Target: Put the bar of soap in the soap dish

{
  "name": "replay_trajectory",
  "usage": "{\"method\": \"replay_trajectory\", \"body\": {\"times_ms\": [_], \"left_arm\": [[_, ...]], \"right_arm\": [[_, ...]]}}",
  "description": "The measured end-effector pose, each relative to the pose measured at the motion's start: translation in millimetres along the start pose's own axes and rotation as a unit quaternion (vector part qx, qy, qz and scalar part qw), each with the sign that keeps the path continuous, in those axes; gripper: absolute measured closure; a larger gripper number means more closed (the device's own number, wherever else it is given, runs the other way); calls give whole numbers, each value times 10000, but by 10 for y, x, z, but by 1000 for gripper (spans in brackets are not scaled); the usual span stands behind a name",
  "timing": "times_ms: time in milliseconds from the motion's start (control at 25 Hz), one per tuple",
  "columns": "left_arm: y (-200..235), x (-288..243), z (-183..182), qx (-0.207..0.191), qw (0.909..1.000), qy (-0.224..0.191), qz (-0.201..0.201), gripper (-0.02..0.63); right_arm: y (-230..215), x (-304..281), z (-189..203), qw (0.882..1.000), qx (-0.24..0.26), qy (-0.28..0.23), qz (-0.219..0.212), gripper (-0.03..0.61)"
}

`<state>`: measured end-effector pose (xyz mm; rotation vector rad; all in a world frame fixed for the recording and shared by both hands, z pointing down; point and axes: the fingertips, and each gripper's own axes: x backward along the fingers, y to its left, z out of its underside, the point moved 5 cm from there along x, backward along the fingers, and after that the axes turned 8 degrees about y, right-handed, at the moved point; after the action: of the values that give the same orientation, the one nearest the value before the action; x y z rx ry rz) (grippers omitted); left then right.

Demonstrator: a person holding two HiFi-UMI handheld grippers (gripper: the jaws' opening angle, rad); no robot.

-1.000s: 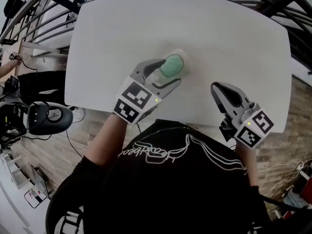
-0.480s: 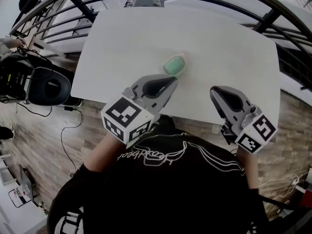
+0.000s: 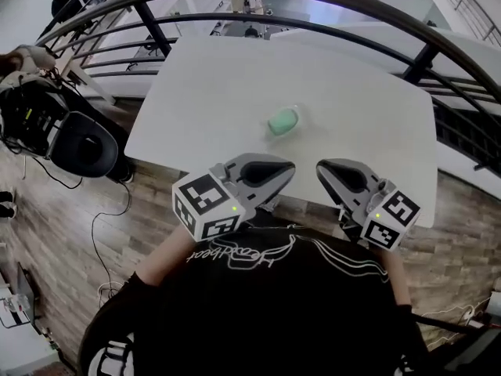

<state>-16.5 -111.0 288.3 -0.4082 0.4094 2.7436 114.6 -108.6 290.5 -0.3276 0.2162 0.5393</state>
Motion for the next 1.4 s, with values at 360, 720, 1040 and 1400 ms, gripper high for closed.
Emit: {"method": "replay_trajectory", "body": {"times_ms": [360, 720, 1040, 1400], "left_arm": [[-153, 46, 224, 246, 9997, 55, 48, 606], [-126, -154, 160, 183, 9996, 167, 151, 606], [-116, -174, 260, 283, 9990, 288, 176, 606], [-155, -292, 361, 167, 9992, 345, 137, 606]], "right_arm": [[246, -60, 233, 9986, -483, 36, -217, 561], [153, -26, 222, 9980, -527, -74, -326, 561], [150, -7, 250, 9978, -571, -58, -333, 563], [94, 28, 420, 9975, -616, -68, -325, 563]]}}
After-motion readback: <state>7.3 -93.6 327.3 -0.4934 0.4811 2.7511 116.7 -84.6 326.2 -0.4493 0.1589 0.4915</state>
